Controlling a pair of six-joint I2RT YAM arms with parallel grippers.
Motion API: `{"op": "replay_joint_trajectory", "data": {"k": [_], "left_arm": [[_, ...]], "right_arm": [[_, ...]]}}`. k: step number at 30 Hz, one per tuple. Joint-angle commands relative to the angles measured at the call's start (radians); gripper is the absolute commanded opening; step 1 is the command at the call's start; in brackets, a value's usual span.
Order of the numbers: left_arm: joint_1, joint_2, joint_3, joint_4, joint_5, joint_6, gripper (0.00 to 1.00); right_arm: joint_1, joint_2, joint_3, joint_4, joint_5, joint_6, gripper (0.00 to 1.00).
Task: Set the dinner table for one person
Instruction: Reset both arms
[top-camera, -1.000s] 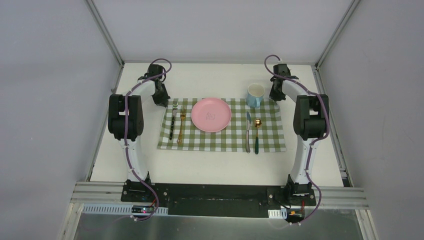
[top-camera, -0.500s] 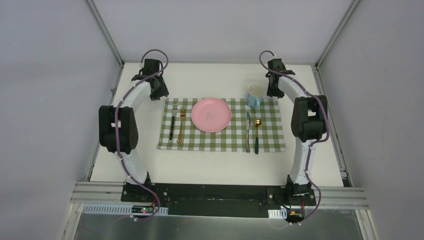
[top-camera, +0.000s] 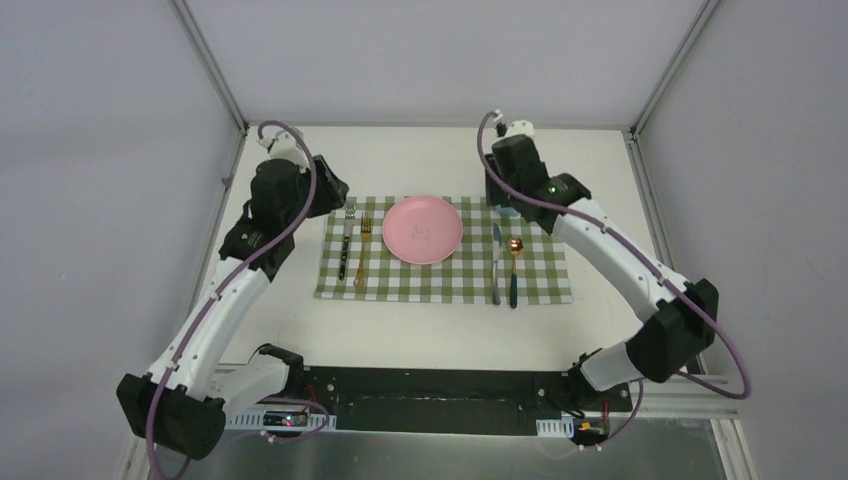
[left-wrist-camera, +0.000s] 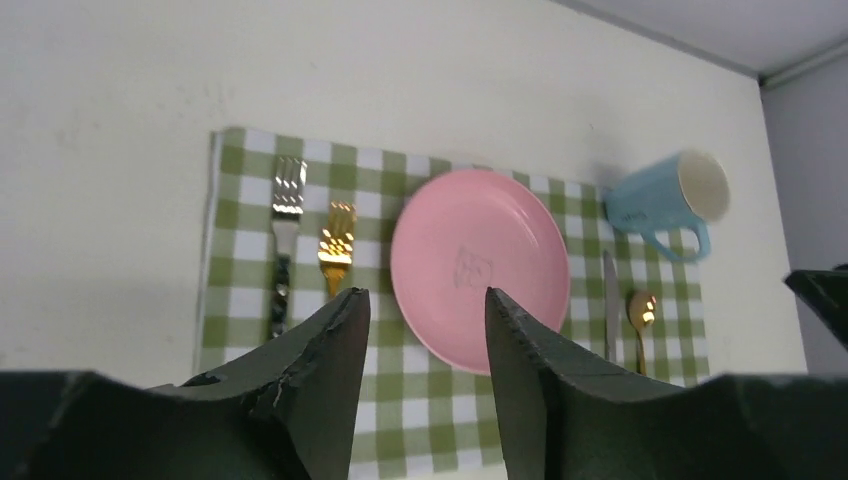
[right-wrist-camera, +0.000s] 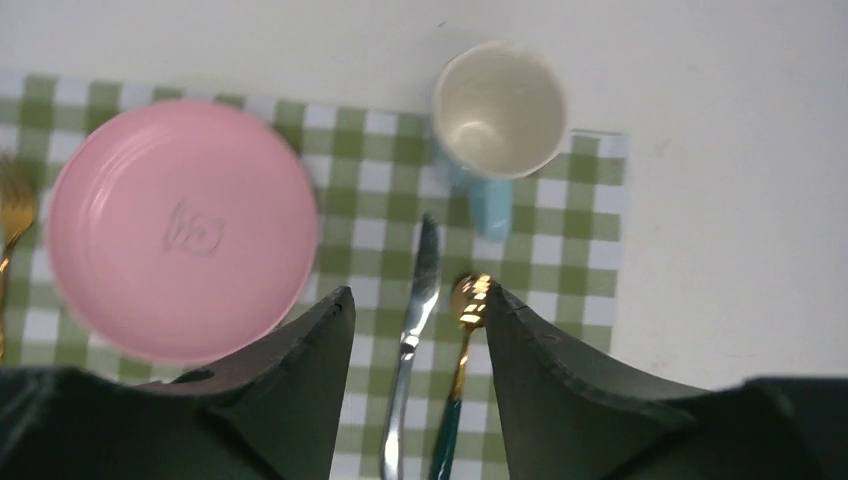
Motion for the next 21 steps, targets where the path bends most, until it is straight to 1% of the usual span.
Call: {"op": "replay_joint_trajectory", "data": {"k": [1, 2, 5, 6, 8, 11, 13, 15, 16, 17, 18, 19, 20, 21], "left_arm": [[-0.128, -0.116, -0.133, 0.036, 0.021, -0.105, 0.46], [-0.163, -0.138, -0.158, 0.035, 0.016, -0.125, 0.46], [-0.281, -0.186, -0.221, 0.033, -0.014, -0.17, 0.43], [-0.329, -0.199, -0.241, 0.027, -0.039, -0.184, 0.42], [-0.434, -0.218, -0.27, 0.01, -0.107, -0.211, 0.42], [-0.612, -0.23, -0.279, -0.024, -0.252, -0.224, 0.47], [-0.682, -0.211, -0.232, -0.044, -0.327, -0.197, 0.51], [-0.728, -0.175, -0.167, -0.05, -0.398, -0.135, 0.6], [-0.738, -0.153, -0.13, -0.049, -0.417, -0.101, 0.65], [-0.74, -0.129, -0.098, -0.038, -0.429, -0.059, 0.68], [-0.739, -0.097, -0.063, -0.024, -0.45, -0.015, 0.71], [-0.74, -0.074, -0.03, -0.012, -0.476, 0.017, 0.79], [-0.739, -0.049, 0.0, 0.012, -0.494, 0.063, 0.92], [-0.738, -0.025, 0.027, 0.041, -0.518, 0.109, 0.98]], "right_arm": [[0.145, -0.173, -0.167, 0.014, -0.033, 0.097, 0.6], [0.197, -0.206, -0.206, 0.024, -0.014, 0.119, 0.63], [0.327, -0.252, -0.296, 0.012, 0.029, 0.19, 0.63], [0.374, -0.259, -0.316, 0.004, 0.046, 0.21, 0.63], [0.479, -0.267, -0.35, -0.031, 0.13, 0.253, 0.64], [0.585, -0.295, -0.395, -0.039, 0.216, 0.298, 0.63], [0.606, -0.333, -0.391, -0.034, 0.246, 0.283, 0.64], [0.608, -0.406, -0.395, 0.033, 0.32, 0.198, 0.64], [0.607, -0.439, -0.406, 0.095, 0.34, 0.134, 0.64], [0.604, -0.478, -0.444, 0.191, 0.34, 0.134, 0.64], [0.592, -0.512, -0.487, 0.306, 0.354, 0.04, 0.64], [0.568, -0.546, -0.52, 0.398, 0.337, -0.102, 0.64], [0.515, -0.566, -0.539, 0.465, 0.31, -0.139, 0.64], [0.448, -0.576, -0.541, 0.492, 0.26, -0.142, 0.64]]}}
